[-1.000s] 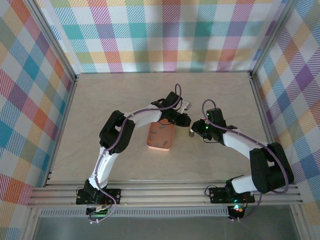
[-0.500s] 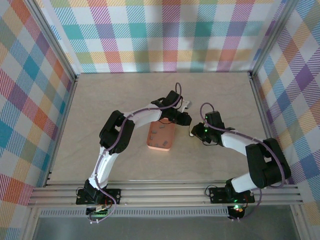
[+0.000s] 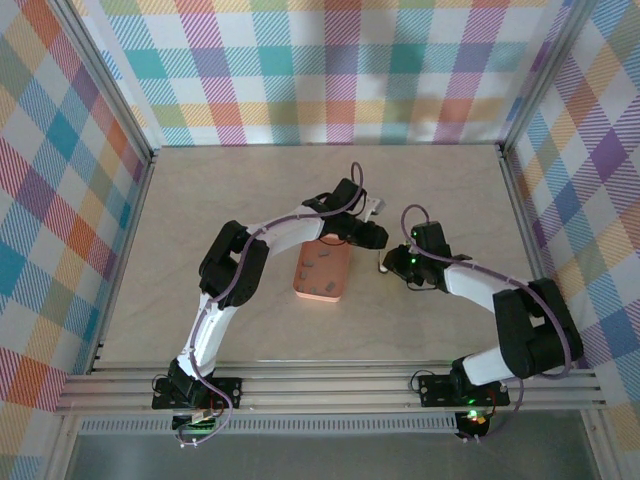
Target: Load the staples into the stapler
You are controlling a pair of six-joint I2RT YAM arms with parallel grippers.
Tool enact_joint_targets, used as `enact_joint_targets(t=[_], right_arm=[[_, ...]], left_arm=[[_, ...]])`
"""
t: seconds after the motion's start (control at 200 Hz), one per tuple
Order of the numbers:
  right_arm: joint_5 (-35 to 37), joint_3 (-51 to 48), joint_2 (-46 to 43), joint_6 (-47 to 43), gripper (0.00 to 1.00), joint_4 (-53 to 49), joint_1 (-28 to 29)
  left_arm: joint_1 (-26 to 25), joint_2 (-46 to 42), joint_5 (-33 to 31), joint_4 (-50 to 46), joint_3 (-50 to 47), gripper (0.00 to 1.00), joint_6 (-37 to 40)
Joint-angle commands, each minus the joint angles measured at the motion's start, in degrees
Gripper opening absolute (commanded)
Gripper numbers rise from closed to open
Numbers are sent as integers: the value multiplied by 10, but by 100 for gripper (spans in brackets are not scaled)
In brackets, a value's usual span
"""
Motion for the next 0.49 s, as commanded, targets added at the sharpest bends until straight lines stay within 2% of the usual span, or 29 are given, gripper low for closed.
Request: enact_joint_targets(t=[0.0, 0.145, 0.32, 0.49], right_arm=[[8, 16, -37, -26, 28, -56, -8], [0, 13, -74, -39, 28, -81, -33], [-25, -18, -109, -47, 29, -100, -94], [-73, -40, -95, -51, 30, -89, -143]], left_arm=[[5, 8, 17, 8, 43, 46, 0], [5, 34, 29, 2, 91, 48, -5], [-1, 73, 50, 8, 150, 52, -24], [-9, 116, 63, 11, 205, 54, -32]])
